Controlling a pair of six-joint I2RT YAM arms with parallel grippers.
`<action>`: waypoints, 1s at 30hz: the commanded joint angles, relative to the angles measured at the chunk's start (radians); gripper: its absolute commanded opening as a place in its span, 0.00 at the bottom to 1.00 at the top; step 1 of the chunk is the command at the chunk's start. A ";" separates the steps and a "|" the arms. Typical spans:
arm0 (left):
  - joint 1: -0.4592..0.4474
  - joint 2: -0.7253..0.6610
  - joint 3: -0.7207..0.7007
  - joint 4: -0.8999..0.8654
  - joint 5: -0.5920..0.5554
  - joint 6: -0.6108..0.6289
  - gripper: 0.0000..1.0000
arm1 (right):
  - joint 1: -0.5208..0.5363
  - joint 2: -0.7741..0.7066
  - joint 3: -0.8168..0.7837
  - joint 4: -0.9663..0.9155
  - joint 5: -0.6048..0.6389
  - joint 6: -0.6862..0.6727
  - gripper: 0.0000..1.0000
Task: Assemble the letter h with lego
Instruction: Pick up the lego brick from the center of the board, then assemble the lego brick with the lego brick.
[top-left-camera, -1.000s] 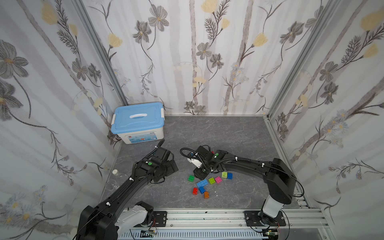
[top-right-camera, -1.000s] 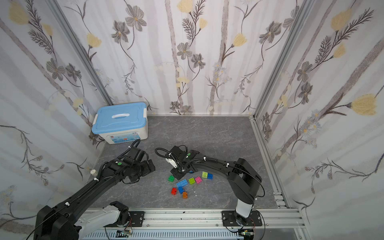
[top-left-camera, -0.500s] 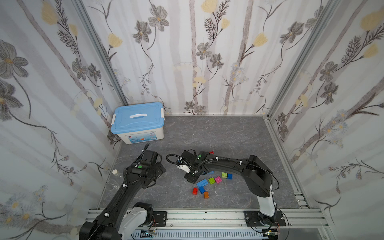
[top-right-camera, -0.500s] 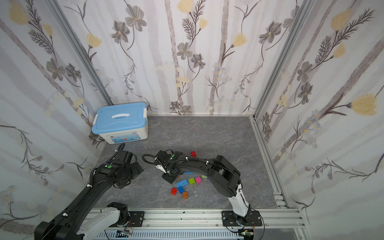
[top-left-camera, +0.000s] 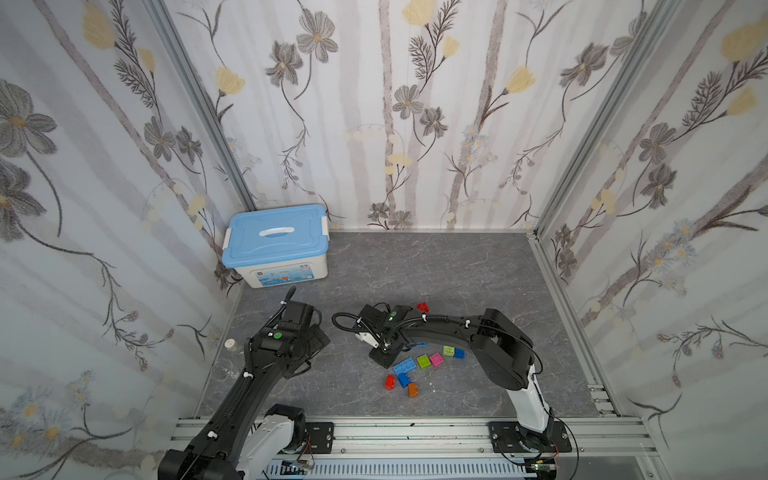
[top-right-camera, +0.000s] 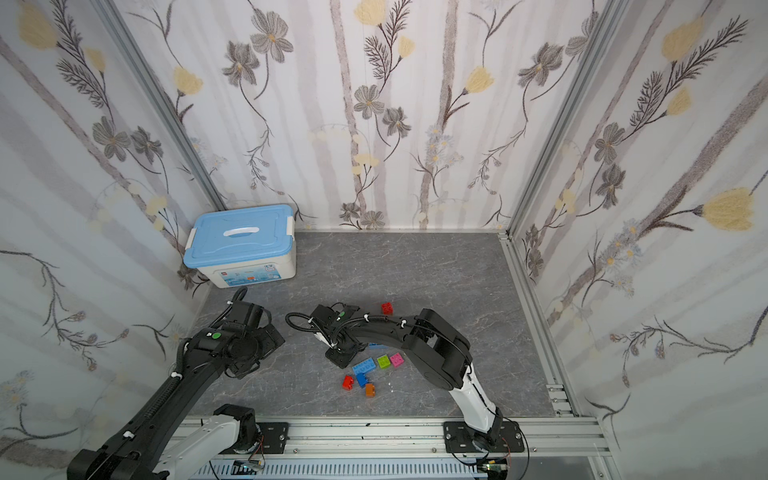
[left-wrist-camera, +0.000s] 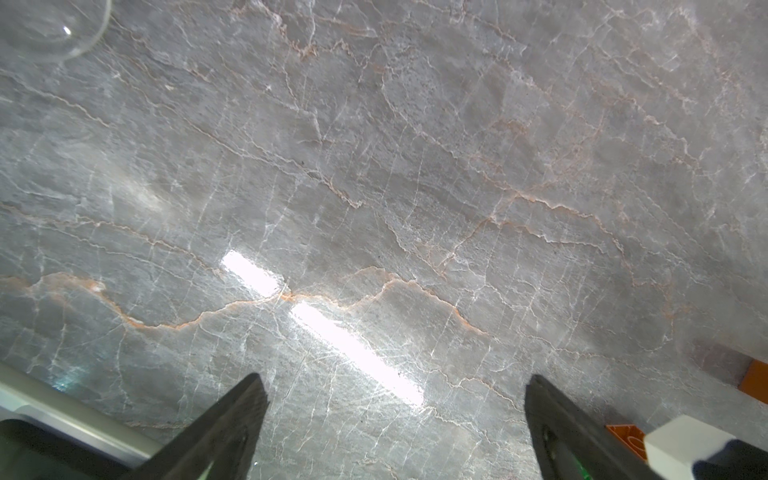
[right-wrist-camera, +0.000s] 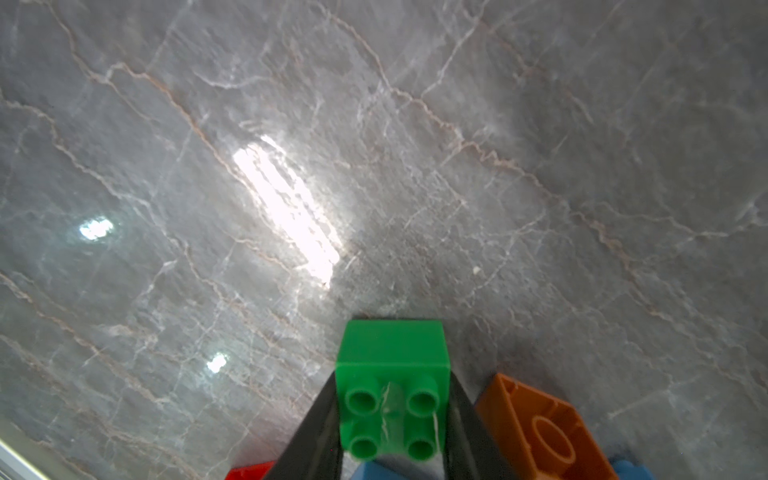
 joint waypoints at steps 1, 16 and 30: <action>0.001 -0.003 -0.005 -0.011 -0.017 -0.013 1.00 | -0.001 -0.019 0.006 0.009 0.011 0.058 0.32; 0.001 0.008 -0.021 0.053 0.055 0.044 1.00 | -0.140 -0.332 -0.176 -0.008 0.014 0.219 0.30; 0.001 0.010 -0.033 0.085 0.097 0.061 1.00 | -0.606 -0.457 -0.376 -0.093 0.067 0.163 0.30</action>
